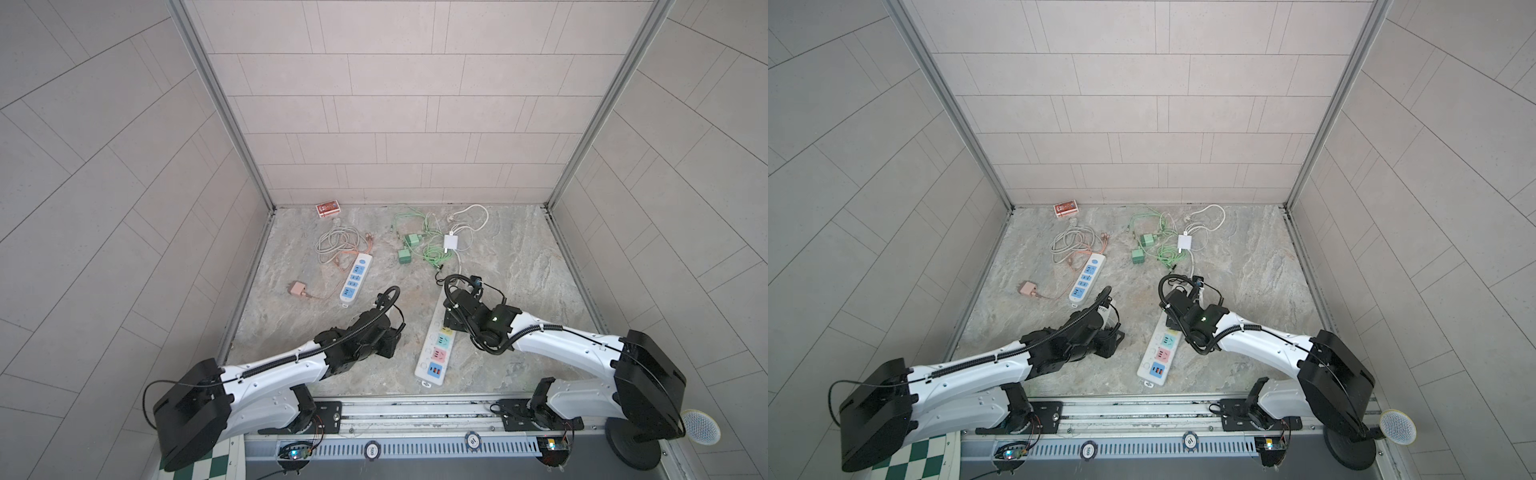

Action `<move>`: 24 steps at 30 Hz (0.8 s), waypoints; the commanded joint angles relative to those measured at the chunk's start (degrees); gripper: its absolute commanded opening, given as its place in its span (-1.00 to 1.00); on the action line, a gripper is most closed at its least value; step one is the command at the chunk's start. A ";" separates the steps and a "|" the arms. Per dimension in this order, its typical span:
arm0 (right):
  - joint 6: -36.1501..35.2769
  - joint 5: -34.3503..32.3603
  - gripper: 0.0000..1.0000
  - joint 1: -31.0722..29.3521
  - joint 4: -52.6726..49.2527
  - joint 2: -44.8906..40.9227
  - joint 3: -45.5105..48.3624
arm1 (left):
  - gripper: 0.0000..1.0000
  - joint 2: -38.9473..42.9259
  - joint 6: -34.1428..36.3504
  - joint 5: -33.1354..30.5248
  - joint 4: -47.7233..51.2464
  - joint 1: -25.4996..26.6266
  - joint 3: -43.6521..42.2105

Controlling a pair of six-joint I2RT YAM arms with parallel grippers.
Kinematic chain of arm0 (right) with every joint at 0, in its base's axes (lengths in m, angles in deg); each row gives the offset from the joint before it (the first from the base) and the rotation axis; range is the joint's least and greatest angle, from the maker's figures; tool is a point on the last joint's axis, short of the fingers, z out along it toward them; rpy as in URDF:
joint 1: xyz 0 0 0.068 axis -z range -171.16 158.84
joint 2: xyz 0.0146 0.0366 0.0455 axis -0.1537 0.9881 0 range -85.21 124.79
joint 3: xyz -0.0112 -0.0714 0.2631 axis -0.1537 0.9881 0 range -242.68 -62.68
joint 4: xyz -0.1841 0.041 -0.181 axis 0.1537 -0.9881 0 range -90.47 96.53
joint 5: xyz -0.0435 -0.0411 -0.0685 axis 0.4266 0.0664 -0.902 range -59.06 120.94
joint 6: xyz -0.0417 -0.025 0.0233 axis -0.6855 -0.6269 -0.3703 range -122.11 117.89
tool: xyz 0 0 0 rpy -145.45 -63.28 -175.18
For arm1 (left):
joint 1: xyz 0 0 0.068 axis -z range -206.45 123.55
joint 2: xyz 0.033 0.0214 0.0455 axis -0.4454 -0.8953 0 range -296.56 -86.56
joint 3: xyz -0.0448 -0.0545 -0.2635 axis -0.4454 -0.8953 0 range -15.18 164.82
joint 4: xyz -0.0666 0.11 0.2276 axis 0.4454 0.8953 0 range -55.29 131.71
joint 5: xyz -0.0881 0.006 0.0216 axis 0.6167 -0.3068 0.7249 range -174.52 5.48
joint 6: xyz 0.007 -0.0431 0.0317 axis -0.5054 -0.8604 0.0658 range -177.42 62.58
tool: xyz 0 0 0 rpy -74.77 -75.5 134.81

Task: Insert the plug
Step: 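Press the charger into the socket with the right gripper while the left draws back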

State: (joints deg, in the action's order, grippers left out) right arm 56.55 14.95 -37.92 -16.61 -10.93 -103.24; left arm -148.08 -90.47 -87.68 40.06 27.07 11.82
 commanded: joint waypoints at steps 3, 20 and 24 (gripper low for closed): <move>-0.56 4.28 0.65 0.09 4.17 2.28 1.04 | 0.05 5.81 3.00 -11.85 6.74 -1.23 3.48; 0.46 4.47 0.74 -1.72 6.81 16.25 -5.40 | 0.18 11.80 6.43 -7.66 12.05 -14.47 5.61; -1.27 4.39 0.74 -1.67 3.85 19.22 -7.97 | 0.19 8.40 6.59 -5.63 10.65 -15.41 6.55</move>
State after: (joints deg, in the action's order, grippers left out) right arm 56.33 18.20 -39.14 -10.23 5.44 -110.19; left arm -137.92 -84.77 -95.20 51.03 12.34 17.37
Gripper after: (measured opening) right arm 0.872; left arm 0.594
